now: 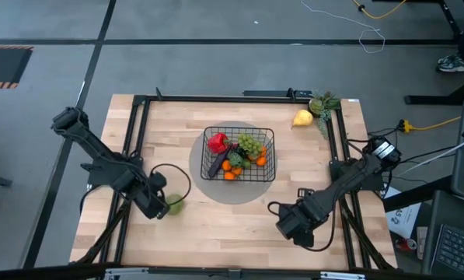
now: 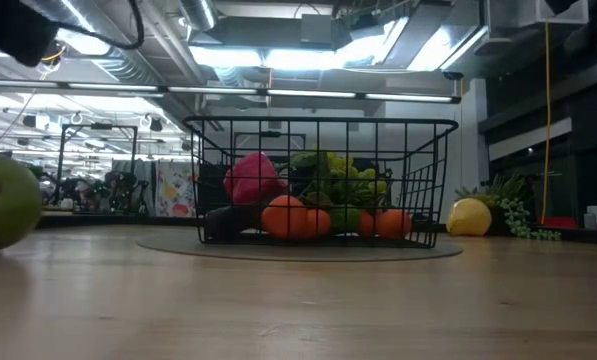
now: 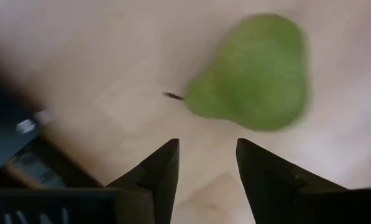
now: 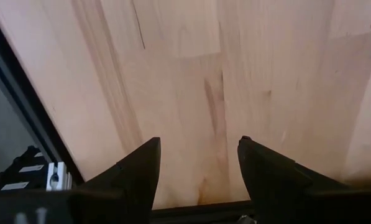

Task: Build produce basket
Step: Put the green pear into the wire basket

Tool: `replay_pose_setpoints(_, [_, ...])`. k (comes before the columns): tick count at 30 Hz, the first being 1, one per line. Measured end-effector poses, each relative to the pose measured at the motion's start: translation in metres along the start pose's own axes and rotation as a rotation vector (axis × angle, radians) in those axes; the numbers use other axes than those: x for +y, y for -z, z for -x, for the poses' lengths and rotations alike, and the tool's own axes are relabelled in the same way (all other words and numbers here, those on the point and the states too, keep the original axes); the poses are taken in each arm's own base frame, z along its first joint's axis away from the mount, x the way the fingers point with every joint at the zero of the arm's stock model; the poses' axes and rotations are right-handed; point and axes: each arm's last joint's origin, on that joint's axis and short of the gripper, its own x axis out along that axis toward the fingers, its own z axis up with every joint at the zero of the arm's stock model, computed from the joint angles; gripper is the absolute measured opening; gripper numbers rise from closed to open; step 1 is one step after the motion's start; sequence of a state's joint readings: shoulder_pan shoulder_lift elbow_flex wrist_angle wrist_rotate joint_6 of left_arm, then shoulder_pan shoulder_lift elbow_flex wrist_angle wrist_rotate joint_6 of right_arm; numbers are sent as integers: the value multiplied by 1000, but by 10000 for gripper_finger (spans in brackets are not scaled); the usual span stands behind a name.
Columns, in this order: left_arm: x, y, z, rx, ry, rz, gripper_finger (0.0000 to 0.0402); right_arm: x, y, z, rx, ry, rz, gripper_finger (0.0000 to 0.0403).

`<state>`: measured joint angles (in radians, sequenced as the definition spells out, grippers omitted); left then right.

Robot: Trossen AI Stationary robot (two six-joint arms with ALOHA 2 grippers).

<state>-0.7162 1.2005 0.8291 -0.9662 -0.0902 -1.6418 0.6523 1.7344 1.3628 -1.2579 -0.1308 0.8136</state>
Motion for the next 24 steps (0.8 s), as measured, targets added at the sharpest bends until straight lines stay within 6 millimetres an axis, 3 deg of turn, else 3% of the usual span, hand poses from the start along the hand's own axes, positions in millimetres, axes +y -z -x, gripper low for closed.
replay_pose_setpoints(3, [4, 1, -12, -18, -63, 102, 156, 0, 0, 0, -7, 1, 0, 216])
replay_pose_setpoints(6, [-1, -2, -39, 11, -83, 167, 156, 1, -1, 0, -11, -2, 0, 216])
replay_pose_setpoints(9, [-18, -10, -66, -47, -6, 176, 156, 1, -1, 0, -12, -4, 0, 216])
replay_pose_setpoints(12, [-51, -20, -77, -126, 237, 49, 156, 1, -1, 0, -12, -4, 0, 216])
replay_pose_setpoints(15, [-85, -31, -77, -231, 475, -152, 156, 1, -1, 0, -12, -3, 1, 216])
replay_pose_setpoints(18, [-107, -41, -63, -321, 599, -269, 156, 1, -1, 0, -12, -3, 4, 216])
replay_pose_setpoints(24, [-101, -43, -60, -267, 428, -273, 156, 2, 0, 0, -19, -3, -14, 216])
